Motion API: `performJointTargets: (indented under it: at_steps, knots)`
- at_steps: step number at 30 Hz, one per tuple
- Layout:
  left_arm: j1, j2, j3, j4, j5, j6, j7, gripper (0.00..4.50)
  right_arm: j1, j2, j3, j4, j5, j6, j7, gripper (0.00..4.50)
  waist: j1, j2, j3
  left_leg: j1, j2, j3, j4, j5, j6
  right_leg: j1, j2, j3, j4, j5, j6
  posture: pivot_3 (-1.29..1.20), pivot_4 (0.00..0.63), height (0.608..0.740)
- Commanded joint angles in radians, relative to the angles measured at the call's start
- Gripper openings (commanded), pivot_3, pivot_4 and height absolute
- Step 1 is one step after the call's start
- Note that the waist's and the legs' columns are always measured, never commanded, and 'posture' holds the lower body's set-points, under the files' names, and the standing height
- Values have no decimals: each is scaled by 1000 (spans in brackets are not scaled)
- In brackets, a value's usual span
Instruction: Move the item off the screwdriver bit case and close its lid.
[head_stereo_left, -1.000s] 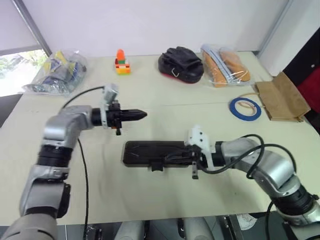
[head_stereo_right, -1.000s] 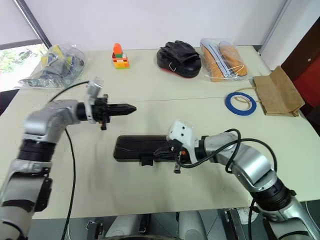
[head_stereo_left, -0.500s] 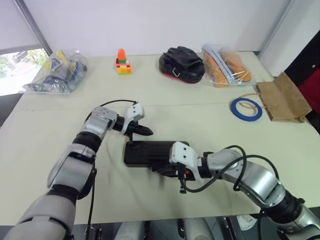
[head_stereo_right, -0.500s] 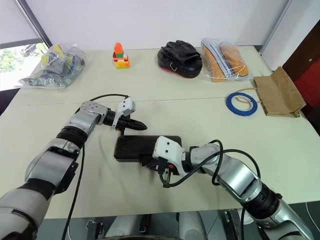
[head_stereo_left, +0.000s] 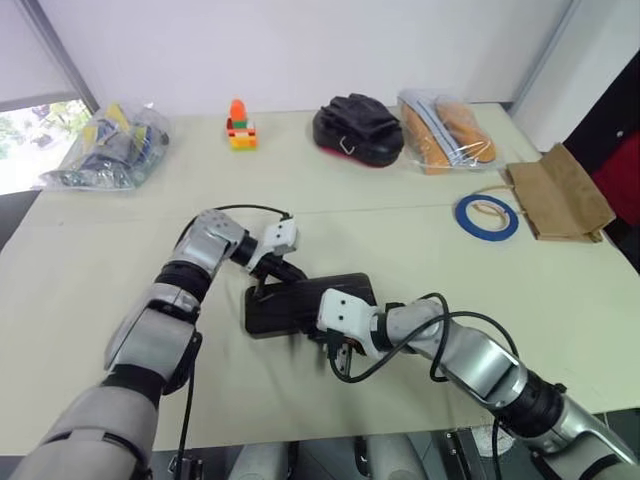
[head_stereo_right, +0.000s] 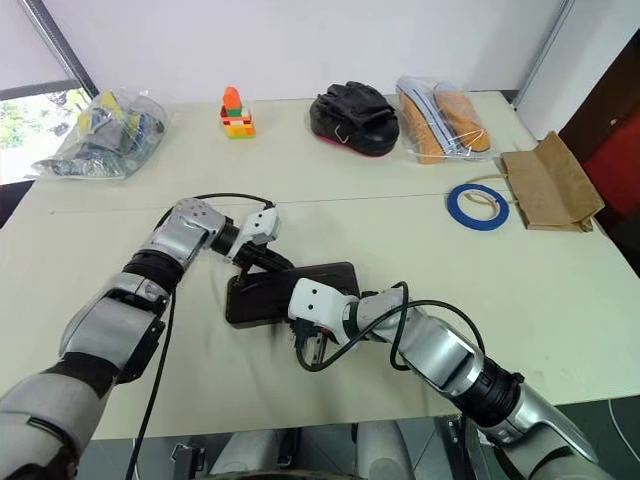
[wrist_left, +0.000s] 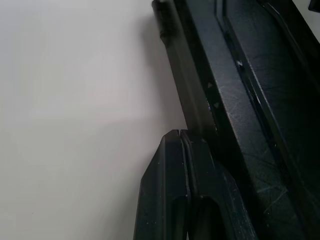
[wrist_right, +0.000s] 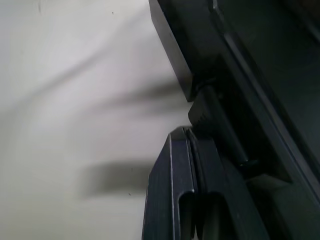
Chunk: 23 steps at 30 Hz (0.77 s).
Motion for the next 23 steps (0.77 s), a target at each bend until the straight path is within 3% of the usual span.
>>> performJointTargets:
  at_steps: [1, 7, 10, 15, 18, 20, 23]
  knots:
    - [83, -41, -57, -86, 6, -2, -86, 0, -49, 10, -27, 18, -75, 24, -58, 31, 0, 0, -1, 0, 0, 0, 0, 0, 0, 0, 0, 0, 0, 0, 0, 0, 150, 740]
    - [139, -59, -63, -170, 8, 13, -57, 0, -65, 14, -6, 5, -86, 64, -64, 31, 1, 0, -8, 1, 0, 0, -1, 0, 0, 1, 0, 0, 0, 0, 0, 0, 150, 740]
    - [75, -62, -29, -37, 65, -106, 107, 0, 2, -23, -116, -152, 57, 159, 9, 31, 14, 1, -9, 2, 0, 0, 0, 0, 0, 2, 0, 0, -1, 0, 0, 0, 150, 740]
    - [-43, -18, 111, 140, 21, -138, 304, 0, 165, -25, -585, -391, 457, 368, 140, 31, 46, -1, -10, 3, -3, -2, 2, -1, 2, 8, -2, -1, -5, 1, 2, 0, 150, 740]
    - [-67, 53, 281, 129, -117, -38, 343, 0, 173, 21, -968, -324, 840, 397, 96, 31, 28, -4, -8, 3, -1, -2, 1, -2, 3, 8, -1, -1, -5, 1, 2, 0, 150, 740]
    - [-38, 97, 349, 64, -175, 24, 345, 0, 148, 37, -1068, -248, 940, 393, 11, 31, 20, -4, -8, 3, 0, -2, 1, -2, 3, 6, 0, -1, -3, 1, 2, 0, 150, 740]
    - [89, 160, 417, -152, -240, 140, 364, 0, 127, 58, -1081, -143, 895, 325, -79, 31, 13, -3, -9, 5, 0, -1, -1, -1, 2, 5, -1, 0, -2, 1, 2, 0, 150, 740]
